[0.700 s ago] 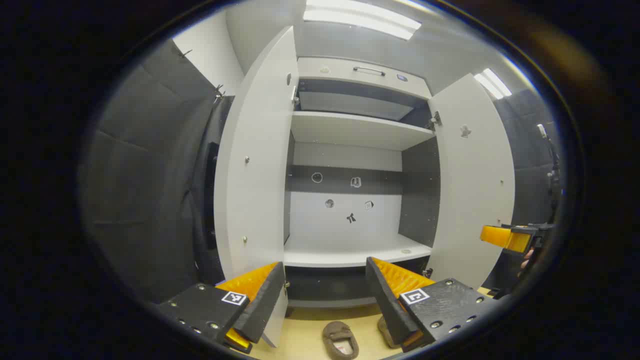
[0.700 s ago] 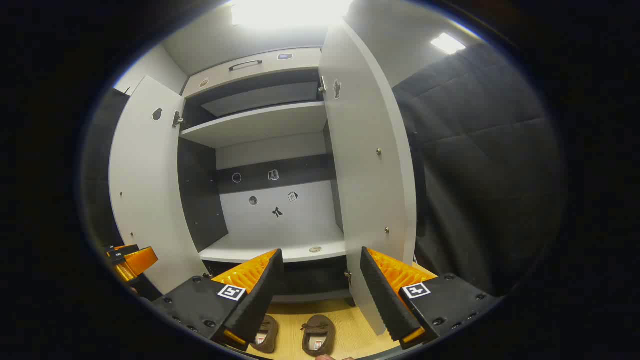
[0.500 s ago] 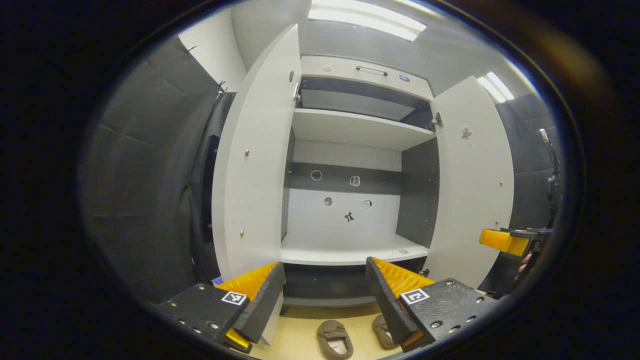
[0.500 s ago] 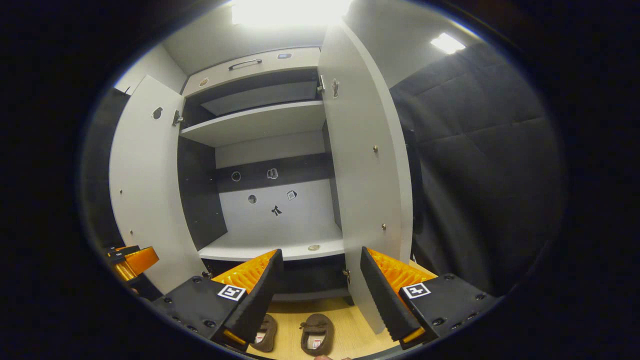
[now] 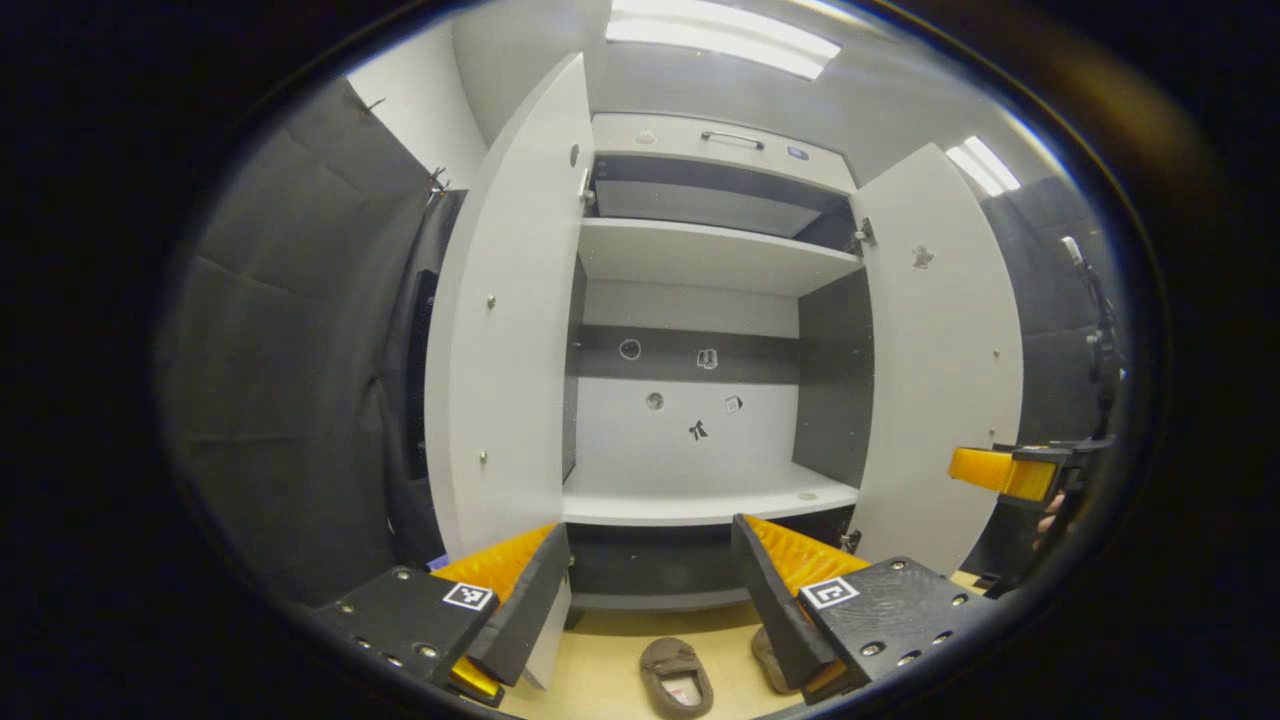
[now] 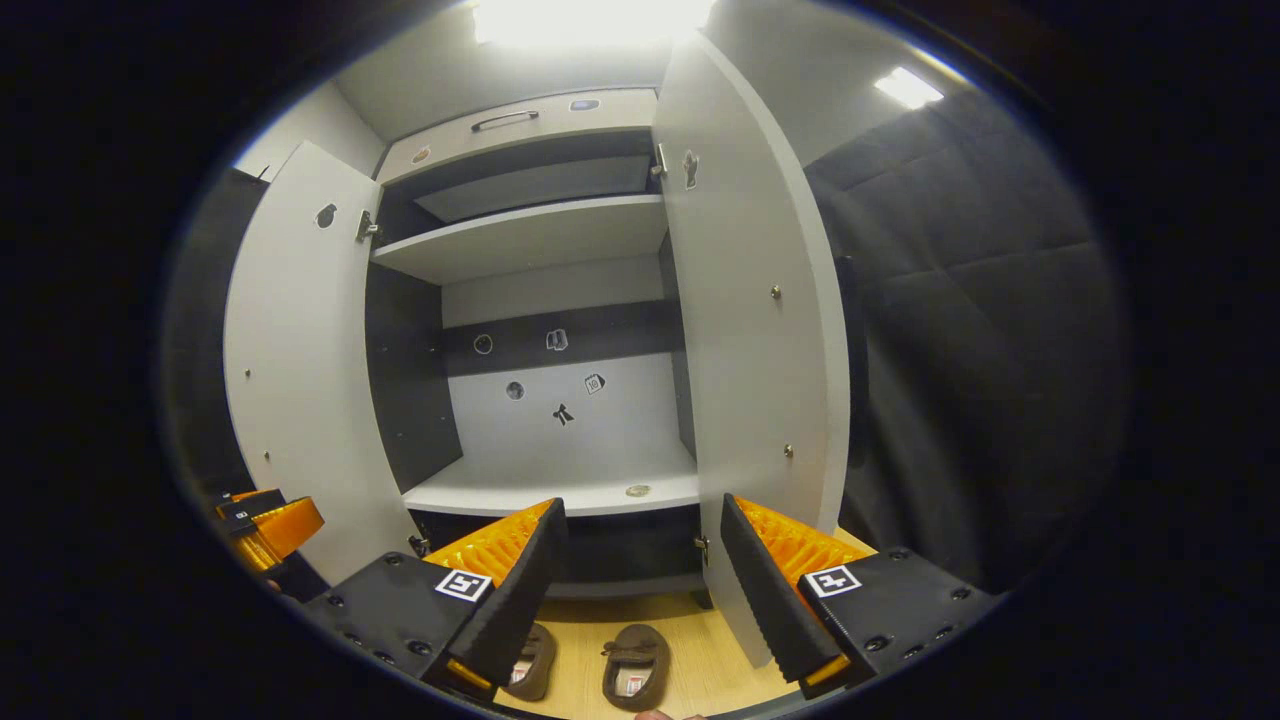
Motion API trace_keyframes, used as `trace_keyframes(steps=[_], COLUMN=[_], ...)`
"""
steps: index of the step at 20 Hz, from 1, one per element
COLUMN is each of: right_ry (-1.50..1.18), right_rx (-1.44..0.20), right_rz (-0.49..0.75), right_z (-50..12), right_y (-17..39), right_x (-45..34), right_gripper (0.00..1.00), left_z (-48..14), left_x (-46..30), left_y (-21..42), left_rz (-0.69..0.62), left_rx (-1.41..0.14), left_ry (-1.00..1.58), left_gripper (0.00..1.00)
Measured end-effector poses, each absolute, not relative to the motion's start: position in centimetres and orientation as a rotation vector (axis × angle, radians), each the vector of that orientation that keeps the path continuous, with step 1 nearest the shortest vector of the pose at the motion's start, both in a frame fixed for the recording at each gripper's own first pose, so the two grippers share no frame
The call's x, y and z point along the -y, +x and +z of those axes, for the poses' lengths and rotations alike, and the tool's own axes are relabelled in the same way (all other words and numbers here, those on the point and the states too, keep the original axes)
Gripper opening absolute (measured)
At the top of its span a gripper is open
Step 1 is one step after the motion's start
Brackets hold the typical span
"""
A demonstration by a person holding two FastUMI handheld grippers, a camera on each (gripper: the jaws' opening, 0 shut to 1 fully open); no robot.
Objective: Grab one shoe with the right hand and put it into the shoe cabinet, grab the other shoe with the left hand and put it into the shoe cabinet; then close the right door with the right hand and the left door with the left hand.
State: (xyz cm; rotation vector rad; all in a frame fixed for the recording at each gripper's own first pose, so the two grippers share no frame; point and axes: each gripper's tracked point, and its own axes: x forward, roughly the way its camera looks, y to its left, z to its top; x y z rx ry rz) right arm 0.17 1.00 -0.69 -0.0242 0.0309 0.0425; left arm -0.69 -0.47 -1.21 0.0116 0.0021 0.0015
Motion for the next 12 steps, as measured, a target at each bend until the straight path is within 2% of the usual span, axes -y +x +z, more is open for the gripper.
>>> trace_keyframes(steps=[12], right_ry=[-0.092], right_rx=[-0.129], right_rz=[0.147], right_z=[-1.9], right_y=[1.5], right_x=[-4.0], right_gripper=[0.98], left_z=[-3.7], left_x=[-0.1], left_y=[-2.1], left_rz=[0.007], left_rx=[-0.021], left_ry=[-0.025], left_gripper=[0.95])
